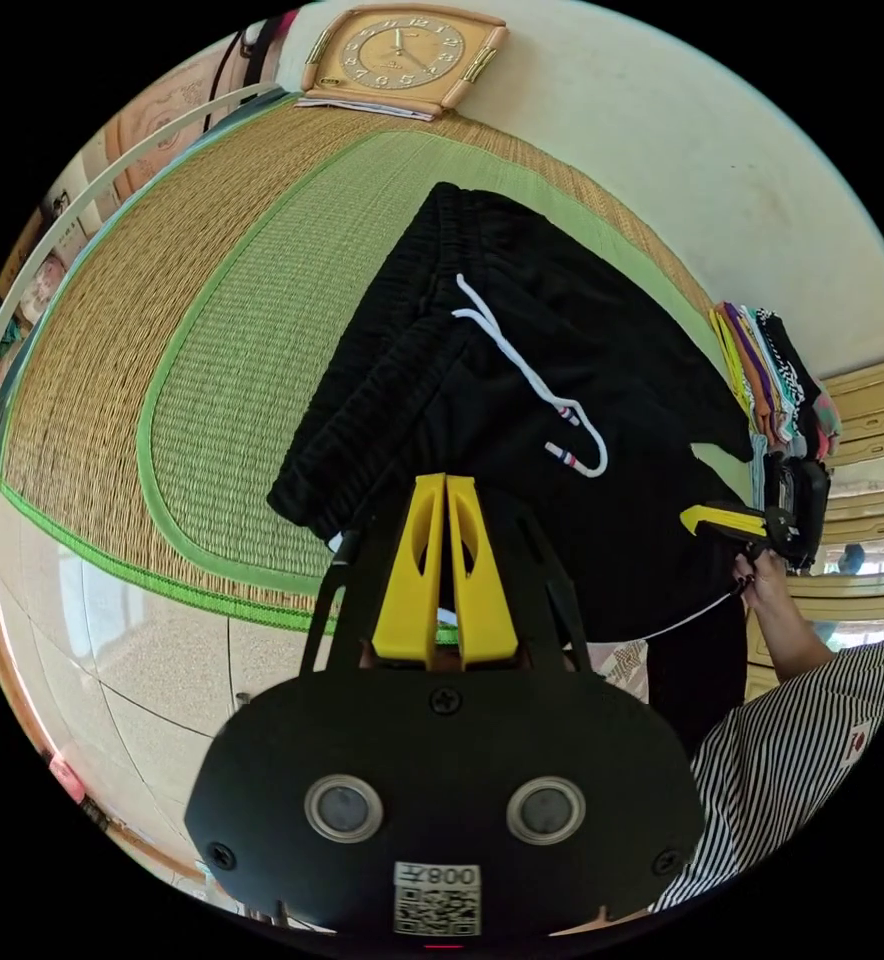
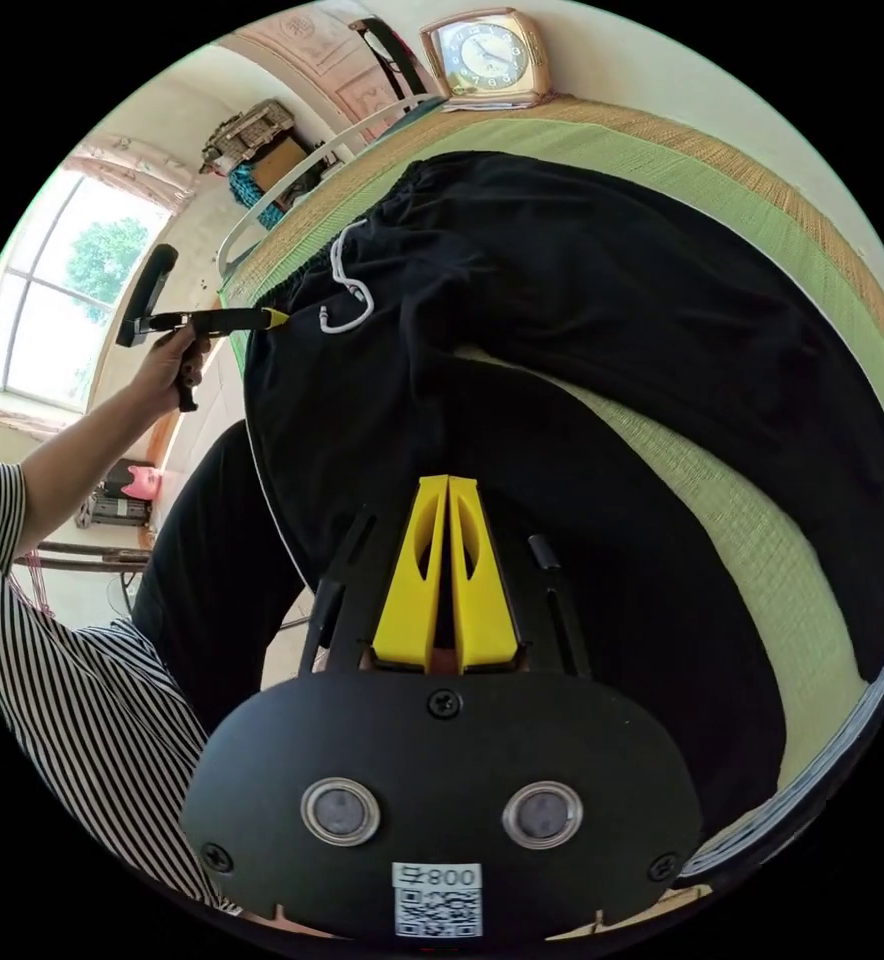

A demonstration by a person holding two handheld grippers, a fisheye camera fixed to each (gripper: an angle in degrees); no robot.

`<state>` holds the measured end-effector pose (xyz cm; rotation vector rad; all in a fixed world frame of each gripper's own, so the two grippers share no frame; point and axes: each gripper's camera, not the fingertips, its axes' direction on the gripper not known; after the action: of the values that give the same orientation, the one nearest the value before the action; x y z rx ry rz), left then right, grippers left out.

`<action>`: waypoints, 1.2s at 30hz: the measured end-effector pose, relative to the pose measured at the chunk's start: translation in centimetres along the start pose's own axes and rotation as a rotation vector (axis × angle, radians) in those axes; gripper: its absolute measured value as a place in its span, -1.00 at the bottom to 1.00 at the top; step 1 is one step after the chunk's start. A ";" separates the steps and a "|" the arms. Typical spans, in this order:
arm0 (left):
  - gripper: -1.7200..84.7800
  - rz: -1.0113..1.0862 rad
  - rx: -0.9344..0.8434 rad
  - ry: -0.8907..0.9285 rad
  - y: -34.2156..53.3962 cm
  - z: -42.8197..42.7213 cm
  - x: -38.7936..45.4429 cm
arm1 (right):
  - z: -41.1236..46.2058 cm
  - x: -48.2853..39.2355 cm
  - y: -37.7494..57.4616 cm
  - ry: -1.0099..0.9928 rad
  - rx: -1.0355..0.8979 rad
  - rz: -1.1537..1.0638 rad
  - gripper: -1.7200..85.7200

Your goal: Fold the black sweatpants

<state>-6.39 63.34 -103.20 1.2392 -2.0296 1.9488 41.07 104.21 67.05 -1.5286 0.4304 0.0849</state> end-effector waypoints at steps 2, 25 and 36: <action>-0.96 0.015 0.030 -0.007 -0.1 -0.5 1.4 | -0.7 0.0 0.6 0.044 0.010 0.019 -0.96; -0.96 0.532 -0.048 0.038 -10.3 6.5 28.1 | -5.0 9.8 15.4 0.096 0.128 0.475 -0.96; -0.95 0.576 -0.138 0.013 -10.5 9.6 32.4 | -10.3 15.7 14.1 0.200 0.295 0.427 -0.96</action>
<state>-17.71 40.53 -78.63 0.6512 -2.6773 1.9467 48.83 91.61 48.80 -1.1399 0.8869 0.1929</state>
